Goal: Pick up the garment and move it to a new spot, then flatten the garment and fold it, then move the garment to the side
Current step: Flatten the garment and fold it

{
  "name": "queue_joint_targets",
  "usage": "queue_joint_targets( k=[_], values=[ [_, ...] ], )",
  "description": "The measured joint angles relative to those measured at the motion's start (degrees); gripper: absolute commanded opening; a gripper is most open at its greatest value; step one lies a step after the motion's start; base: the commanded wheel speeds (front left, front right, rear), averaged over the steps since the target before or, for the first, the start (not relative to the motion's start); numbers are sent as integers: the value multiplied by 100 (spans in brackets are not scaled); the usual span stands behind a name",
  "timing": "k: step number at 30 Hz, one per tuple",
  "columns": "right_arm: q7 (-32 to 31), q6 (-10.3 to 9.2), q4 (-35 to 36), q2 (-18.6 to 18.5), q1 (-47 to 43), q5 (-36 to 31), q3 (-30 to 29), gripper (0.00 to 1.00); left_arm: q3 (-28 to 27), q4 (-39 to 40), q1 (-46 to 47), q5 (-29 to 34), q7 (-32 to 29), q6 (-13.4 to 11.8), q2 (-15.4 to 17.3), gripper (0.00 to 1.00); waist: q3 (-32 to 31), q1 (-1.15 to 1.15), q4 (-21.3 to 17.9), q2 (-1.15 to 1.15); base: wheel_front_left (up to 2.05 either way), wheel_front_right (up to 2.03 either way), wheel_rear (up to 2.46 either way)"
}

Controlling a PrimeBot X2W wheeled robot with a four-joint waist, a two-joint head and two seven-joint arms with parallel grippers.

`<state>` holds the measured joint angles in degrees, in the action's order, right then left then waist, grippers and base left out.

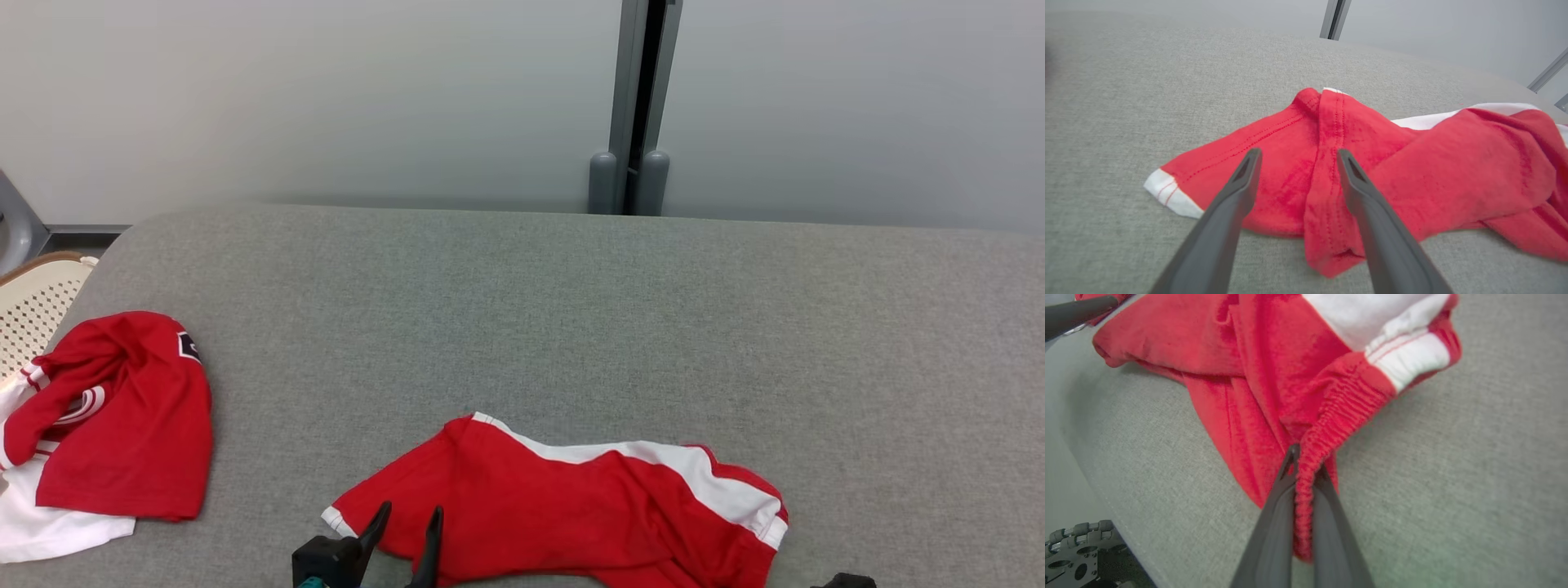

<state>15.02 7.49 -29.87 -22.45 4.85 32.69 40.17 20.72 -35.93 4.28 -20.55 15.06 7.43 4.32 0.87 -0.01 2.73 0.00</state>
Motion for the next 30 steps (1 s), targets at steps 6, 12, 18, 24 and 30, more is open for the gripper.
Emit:
queue_joint_targets(
  k=[6,12,18,24,30],
  values=[
    [16,7,-456,265,-97,-248,-593,100,-63,-13,-8,23,0,0,22,100,-43,0,-85,0,0,0,0],
    [9,1,-193,502,-140,-833,-1689,100,-104,69,86,-7,0,0,7,100,10,0,-212,0,0,0,0],
    [9,1,323,799,-337,-1581,-2671,100,225,73,759,-122,0,0,-48,100,129,1,-270,0,0,0,0],
    [9,1,656,1078,-422,-2017,-2984,100,649,-848,1630,-365,-292,0,-82,100,285,1,-345,0,0,0,0],
    [9,1,943,1238,-417,-2298,-3275,100,799,-1729,2086,-490,-693,0,-100,100,414,1,-450,0,0,0,0]
  ],
)
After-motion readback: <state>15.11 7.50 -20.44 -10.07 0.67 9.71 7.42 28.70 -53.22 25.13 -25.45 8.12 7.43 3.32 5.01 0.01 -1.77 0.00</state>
